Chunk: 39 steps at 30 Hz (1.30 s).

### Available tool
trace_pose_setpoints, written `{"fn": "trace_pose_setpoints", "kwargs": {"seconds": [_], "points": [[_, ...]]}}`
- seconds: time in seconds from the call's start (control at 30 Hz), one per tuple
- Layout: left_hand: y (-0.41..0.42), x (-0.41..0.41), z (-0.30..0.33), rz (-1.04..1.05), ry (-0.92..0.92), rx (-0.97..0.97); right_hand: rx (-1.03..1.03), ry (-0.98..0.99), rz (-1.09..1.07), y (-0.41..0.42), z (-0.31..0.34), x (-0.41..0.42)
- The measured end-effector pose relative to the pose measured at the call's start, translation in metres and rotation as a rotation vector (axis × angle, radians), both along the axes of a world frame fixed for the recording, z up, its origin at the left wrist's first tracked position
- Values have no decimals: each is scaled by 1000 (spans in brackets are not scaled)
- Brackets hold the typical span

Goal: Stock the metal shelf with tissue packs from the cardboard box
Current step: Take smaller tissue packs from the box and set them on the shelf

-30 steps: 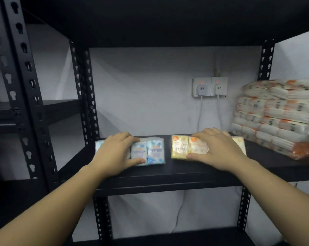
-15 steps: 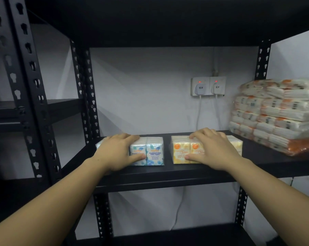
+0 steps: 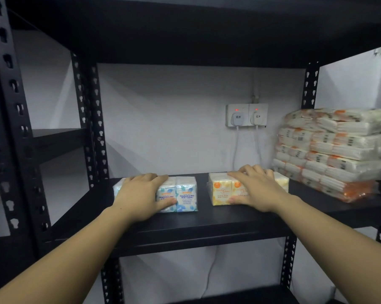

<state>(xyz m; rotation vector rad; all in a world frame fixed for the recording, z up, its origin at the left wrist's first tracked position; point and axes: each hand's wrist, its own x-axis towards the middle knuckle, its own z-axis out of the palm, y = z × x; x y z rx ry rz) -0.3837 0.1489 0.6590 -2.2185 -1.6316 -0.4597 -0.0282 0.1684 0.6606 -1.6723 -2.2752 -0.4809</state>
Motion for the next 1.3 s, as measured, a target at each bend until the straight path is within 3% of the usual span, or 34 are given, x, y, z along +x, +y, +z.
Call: {"fn": "trace_pose_setpoints", "kwargs": {"seconds": [0.27, 0.77, 0.9, 1.03, 1.2, 1.3], "points": [[44, -1, 2, 12, 8, -59, -55, 40, 12, 65, -1, -6], [78, -12, -9, 38, -29, 40, -60, 35, 54, 167, 1, -56], [73, -9, -10, 40, -35, 60, -82, 165, 89, 155, -1, -58], [67, -6, -10, 52, -18, 65, 57, 287, 277, 126, 15, -82], [55, -12, 0, 18, -111, -39, -211, 510, 286, 84, 11, -121], [48, -32, 6, 126, -200, -52, -301, 604, 297, 79, -3, -124]]}}
